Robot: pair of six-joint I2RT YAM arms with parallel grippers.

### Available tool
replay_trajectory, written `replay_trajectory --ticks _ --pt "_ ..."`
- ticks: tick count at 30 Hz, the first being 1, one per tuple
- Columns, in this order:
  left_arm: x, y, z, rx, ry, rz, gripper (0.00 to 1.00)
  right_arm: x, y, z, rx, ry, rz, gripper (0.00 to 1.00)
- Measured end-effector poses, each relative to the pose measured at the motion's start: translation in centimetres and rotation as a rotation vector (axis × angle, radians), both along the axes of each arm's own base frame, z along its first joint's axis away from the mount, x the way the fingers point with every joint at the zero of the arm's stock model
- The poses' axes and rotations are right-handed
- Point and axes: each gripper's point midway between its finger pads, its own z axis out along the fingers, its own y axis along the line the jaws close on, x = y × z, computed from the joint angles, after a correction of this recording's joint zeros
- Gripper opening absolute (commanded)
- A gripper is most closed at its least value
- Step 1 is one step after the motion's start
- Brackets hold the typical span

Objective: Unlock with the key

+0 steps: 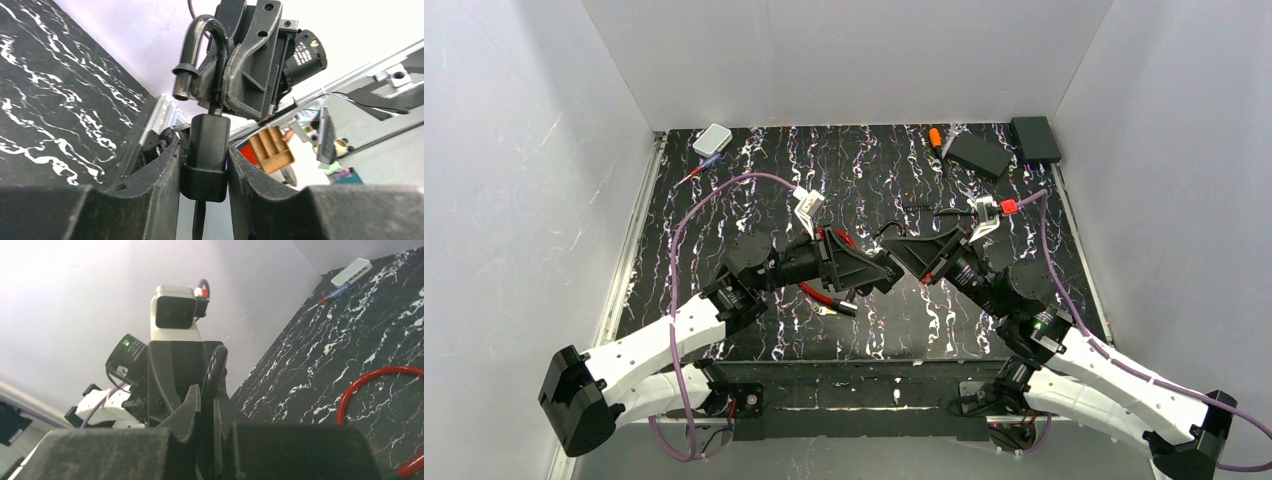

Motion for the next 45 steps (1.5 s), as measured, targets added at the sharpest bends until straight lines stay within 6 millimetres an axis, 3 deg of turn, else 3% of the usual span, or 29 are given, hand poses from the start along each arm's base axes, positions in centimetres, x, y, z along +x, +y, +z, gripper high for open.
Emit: replay_trajectory --ticks 2,8,11,12,13,15,22,28,32,36,40,45 --pt "-0.3 0.2 0.3 -0.014 0.028 -0.028 0.05 -0.4 0.1 0.4 -0.008 -0.043 0.020 0.01" --pt "-0.2 0.7 0.4 -0.021 0.077 -0.060 0.66 -0.8 0.2 0.4 -0.038 -0.090 0.029 0.01" --pt "1.5 1.7 0.6 -0.030 0.110 -0.009 0.78 0.4 -0.6 -1.5 -0.129 -0.077 -0.045 0.01" --pt "1.6 1.8 0.6 -0.031 0.118 -0.006 0.87 1.0 -0.8 -2.3 -0.161 -0.063 -0.073 0.01" --pt "2.5 2.3 0.4 -0.026 0.123 0.021 0.96 2.3 -1.6 -4.5 -0.234 -0.009 -0.149 0.01" --pt "2.9 2.9 -0.5 0.007 0.129 0.013 0.98 3.1 -2.2 -5.7 -0.267 0.029 -0.199 0.01" --pt "7.4 7.7 -4.6 0.227 0.200 0.172 0.98 5.5 -4.0 -9.0 -0.295 0.146 -0.369 0.01" --pt "10.4 12.2 -5.1 0.541 0.001 0.421 0.98 8.1 -4.4 -14.7 -0.436 0.245 -0.497 0.01" --pt "11.0 15.6 -8.5 0.735 -0.052 0.530 0.98 10.2 -4.5 -18.2 -0.489 0.309 -0.521 0.01" --pt "10.9 18.1 -11.6 0.889 -0.055 0.568 0.98 13.4 -6.7 -22.0 -0.460 0.421 -0.543 0.01" --pt "10.8 19.4 -12.2 0.950 -0.083 0.598 0.98 16.2 -8.5 -25.6 -0.385 0.519 -0.517 0.01" --pt "10.8 20.0 -11.9 0.965 -0.104 0.622 0.98 17.8 -6.6 -28.2 -0.239 0.577 -0.311 0.01"
